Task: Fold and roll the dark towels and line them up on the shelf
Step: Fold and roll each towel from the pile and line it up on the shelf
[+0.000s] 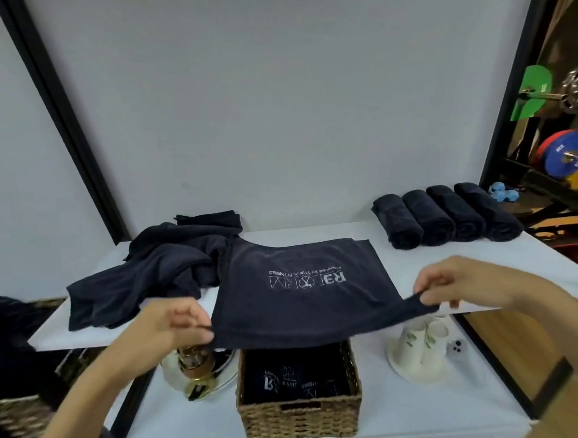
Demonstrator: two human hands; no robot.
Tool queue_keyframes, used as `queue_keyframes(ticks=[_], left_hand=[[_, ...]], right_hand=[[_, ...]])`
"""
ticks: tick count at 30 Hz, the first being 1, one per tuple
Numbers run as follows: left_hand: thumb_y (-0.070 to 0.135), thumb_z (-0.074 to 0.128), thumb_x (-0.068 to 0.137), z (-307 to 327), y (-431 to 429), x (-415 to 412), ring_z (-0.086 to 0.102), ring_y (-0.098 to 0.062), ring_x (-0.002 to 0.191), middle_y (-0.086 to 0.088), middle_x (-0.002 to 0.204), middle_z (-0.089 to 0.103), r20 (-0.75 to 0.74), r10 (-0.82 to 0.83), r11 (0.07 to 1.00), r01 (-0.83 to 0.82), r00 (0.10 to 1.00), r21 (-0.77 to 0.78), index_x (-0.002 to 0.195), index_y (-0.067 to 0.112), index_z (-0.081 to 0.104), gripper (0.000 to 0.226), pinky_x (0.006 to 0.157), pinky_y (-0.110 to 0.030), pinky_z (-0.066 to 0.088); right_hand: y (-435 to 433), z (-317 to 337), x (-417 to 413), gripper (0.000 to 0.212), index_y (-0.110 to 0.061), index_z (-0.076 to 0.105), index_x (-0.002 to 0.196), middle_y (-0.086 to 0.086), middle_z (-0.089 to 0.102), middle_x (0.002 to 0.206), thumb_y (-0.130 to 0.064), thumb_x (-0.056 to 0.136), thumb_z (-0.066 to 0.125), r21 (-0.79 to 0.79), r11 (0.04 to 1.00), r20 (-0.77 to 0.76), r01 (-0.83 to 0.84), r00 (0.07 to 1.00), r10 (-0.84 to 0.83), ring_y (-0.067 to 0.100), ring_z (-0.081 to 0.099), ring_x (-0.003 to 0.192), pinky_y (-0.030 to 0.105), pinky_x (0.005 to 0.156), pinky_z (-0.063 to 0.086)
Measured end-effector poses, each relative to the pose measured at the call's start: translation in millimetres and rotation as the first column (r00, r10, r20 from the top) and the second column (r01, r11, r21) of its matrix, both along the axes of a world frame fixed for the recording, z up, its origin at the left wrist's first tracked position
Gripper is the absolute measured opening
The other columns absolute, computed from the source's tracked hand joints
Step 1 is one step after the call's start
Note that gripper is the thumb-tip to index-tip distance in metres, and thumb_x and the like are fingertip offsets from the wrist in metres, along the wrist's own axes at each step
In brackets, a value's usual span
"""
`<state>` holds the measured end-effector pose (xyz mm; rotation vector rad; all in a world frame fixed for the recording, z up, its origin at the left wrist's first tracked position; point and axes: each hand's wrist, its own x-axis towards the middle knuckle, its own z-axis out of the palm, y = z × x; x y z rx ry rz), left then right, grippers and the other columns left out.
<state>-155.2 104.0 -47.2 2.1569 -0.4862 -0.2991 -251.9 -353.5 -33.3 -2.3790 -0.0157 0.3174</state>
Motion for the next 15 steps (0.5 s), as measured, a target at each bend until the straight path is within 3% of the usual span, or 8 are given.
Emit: queue_keyframes(ticks=[3,6,11,15], left_hand=[[0.009,0.080,0.077,14.9,-13.6,34.4,0.067,-0.011,0.062,-0.005,0.074,0.074,0.137,0.195,0.972,-0.173,0.971,-0.157,0.075,0.021,0.073,0.014,0.062,-0.020,0.051],[0.012,0.079,0.077,20.8,-36.8,86.9,0.063,-0.012,0.058,0.000,0.069,0.073,0.208,0.361,0.921,-0.313,0.909,-0.232,0.074,0.020,0.072,0.011,0.056,-0.024,0.049],[0.015,0.079,0.078,11.7,-85.7,183.7,0.066,-0.014,0.063,0.000,0.073,0.073,0.309,0.398,0.914,-0.403,0.864,-0.048,0.082,0.017,0.072,0.008,0.071,-0.028,0.053],[0.012,0.077,0.079,-13.7,-112.2,235.9,0.066,-0.020,0.081,-0.001,0.078,0.069,0.367,0.334,0.896,-0.413,0.868,0.162,0.080,0.018,0.071,0.008,0.083,-0.035,0.053]], right_hand=[[-4.9,14.8,30.8,0.011,-0.031,0.073,0.089,-0.011,0.071,0.077,-0.021,0.090,0.068,0.068,0.986,0.228,0.154,0.960,-0.165,-0.004,0.060,0.064,0.016,0.058,0.044],[-8.2,17.0,82.7,0.006,-0.025,0.072,0.090,-0.011,0.071,0.072,-0.019,0.090,0.068,0.115,0.958,0.323,0.262,0.902,-0.286,-0.001,0.064,0.067,0.012,0.056,0.044],[-13.4,-10.8,184.4,0.005,-0.019,0.070,0.093,0.000,0.069,0.088,-0.020,0.090,0.066,-0.151,0.908,0.413,0.390,0.860,-0.301,0.016,0.062,0.083,0.023,0.070,0.044],[-11.2,-46.0,237.8,0.013,-0.014,0.063,0.103,0.009,0.066,0.100,-0.023,0.097,0.056,-0.455,0.805,0.336,0.380,0.911,-0.240,0.023,0.059,0.082,0.034,0.071,0.050]])
